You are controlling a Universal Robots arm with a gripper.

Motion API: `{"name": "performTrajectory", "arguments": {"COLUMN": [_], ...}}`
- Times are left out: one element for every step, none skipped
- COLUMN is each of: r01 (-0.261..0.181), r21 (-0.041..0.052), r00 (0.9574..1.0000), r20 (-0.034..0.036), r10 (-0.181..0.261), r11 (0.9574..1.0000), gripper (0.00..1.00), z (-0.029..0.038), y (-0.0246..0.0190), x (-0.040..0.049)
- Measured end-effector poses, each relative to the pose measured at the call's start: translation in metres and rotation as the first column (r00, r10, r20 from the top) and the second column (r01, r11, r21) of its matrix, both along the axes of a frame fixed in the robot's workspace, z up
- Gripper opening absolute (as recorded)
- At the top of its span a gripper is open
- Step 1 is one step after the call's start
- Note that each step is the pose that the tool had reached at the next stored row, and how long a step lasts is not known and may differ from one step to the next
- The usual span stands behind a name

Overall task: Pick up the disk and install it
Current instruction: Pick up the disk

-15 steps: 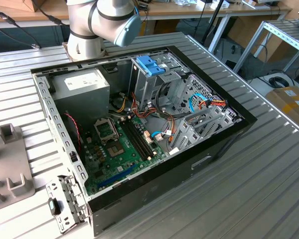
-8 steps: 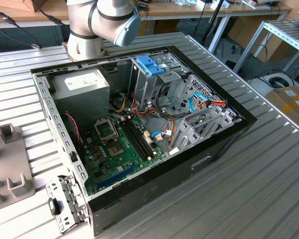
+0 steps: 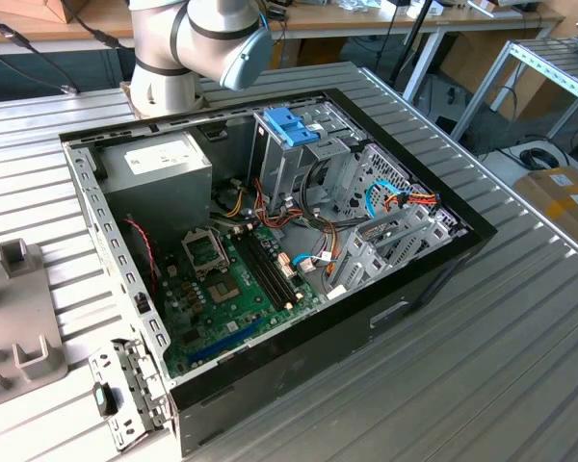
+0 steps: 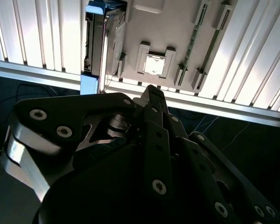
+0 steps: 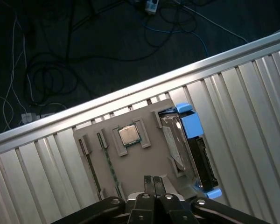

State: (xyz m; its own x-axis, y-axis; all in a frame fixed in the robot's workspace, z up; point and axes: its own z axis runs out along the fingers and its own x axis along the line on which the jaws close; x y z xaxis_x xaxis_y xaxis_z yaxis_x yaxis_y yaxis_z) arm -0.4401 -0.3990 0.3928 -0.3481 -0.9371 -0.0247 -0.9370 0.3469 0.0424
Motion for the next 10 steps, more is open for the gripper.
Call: {"name": "performTrajectory", "arguments": {"r01": [-0.003,-0.006,-0.009,-0.012,-0.015,-0.018,-0.025,-0.029,-0.032,-0.036], "r21": [-0.0001,0.0000,0.0000,0.0000,0.0000,0.0000,0.0000,0.0000,-0.0001,-0.0001], "r00": [1.0000,1.0000,1.0000,0.9999,0.9999,0.9998,0.9997,0.9996,0.9995,0.9994], "r20": [0.0000,0.0000,-0.0001,-0.0001,-0.0001,-0.0001,0.0000,0.0000,-0.0001,-0.0001], "r10": [0.003,0.006,0.009,0.012,0.015,0.018,0.025,0.029,0.032,0.036], "r11": [1.0000,1.0000,1.0000,0.9999,0.9999,0.9998,0.9997,0.9996,0.9995,0.9994], "gripper": [0.11,0.11,0.11,0.11,0.11,0.11,0.11,0.11,0.11,0.11], "z": [0.0000,0.0000,0.0000,0.0000,0.0000,0.0000,0.0000,0.0000,0.0000,0.0000], "y": [0.0000,0.0000,0.0000,0.0000,0.0000,0.0000,0.0000,0.0001,0.0001,0.0001], "x": [0.0000,0.0000,0.0000,0.0000,0.0000,0.0000,0.0000,-0.0001,-0.0001,-0.0001]}}
